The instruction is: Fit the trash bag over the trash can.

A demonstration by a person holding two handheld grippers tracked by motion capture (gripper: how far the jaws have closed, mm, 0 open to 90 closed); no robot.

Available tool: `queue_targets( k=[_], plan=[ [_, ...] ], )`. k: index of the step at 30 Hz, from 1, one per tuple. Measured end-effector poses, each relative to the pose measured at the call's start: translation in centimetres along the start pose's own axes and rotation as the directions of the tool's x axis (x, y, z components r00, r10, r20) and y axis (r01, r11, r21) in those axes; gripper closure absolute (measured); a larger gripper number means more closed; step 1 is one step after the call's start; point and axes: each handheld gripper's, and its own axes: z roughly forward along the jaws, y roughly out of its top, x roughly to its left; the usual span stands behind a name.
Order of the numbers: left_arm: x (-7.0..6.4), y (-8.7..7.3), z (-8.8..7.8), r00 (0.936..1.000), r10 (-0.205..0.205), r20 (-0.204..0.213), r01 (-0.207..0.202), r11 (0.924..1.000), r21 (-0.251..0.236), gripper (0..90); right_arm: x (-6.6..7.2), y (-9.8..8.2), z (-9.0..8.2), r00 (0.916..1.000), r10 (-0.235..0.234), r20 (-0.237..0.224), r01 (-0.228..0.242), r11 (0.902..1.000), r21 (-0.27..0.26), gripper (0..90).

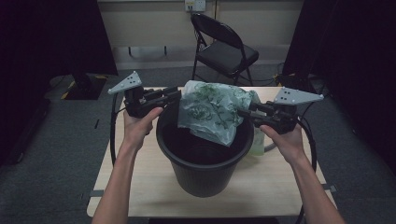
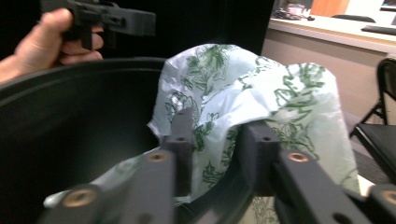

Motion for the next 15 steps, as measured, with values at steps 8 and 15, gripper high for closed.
queue_targets(
  k=[8,15],
  plan=[
    [-0.5,0.3,0.2,0.9998,0.017,-0.007,-0.017,0.9998,-0.012,67.8,0.7,2.3,2.1,0.9963,-0.022,-0.083,0.018,0.9985,-0.052,90.0],
    [0.3,-0.2,-0.6,0.9994,-0.008,-0.035,0.007,0.9997,-0.025,59.5,1.4,1.7,3.0,0.9964,-0.034,-0.078,0.036,0.9989,0.03,74.3]
  ],
)
